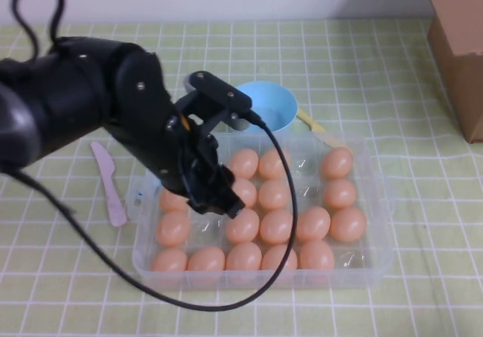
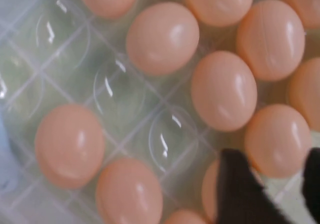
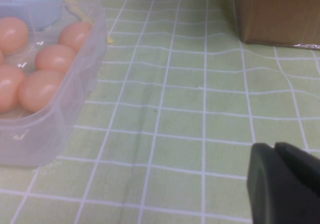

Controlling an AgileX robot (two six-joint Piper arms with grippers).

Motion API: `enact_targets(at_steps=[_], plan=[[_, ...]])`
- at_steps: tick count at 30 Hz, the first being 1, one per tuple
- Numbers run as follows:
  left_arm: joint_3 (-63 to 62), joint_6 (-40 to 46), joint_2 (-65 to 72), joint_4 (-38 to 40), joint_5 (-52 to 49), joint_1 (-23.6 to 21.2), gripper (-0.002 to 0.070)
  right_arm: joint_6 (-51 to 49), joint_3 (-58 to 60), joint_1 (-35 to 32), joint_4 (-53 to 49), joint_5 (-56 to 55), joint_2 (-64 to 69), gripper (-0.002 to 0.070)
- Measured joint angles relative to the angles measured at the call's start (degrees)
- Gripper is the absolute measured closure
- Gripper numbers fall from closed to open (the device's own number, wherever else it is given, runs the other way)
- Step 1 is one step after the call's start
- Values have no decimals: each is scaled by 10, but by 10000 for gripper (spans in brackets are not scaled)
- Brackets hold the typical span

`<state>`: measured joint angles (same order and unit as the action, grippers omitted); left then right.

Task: Take an egg out of the egg box
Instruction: Pick up the egg from the plastic box

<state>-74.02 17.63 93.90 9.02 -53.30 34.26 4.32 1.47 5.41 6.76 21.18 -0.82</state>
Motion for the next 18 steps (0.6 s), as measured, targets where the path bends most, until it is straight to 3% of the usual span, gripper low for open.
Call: enact_targets(at_steps=[3, 5, 9, 18], plan=[[-18, -1, 32, 2, 0, 5, 272, 0, 0, 0, 0, 0, 0, 694], [-22, -1, 51, 4, 0, 5, 203, 0, 0, 0, 0, 0, 0, 694], [-23, -11, 85, 6, 4, 6, 162, 0, 0, 0, 0, 0, 0, 694], [-23, -21, 136, 12, 69, 11, 153, 0, 0, 0, 0, 0, 0, 694]])
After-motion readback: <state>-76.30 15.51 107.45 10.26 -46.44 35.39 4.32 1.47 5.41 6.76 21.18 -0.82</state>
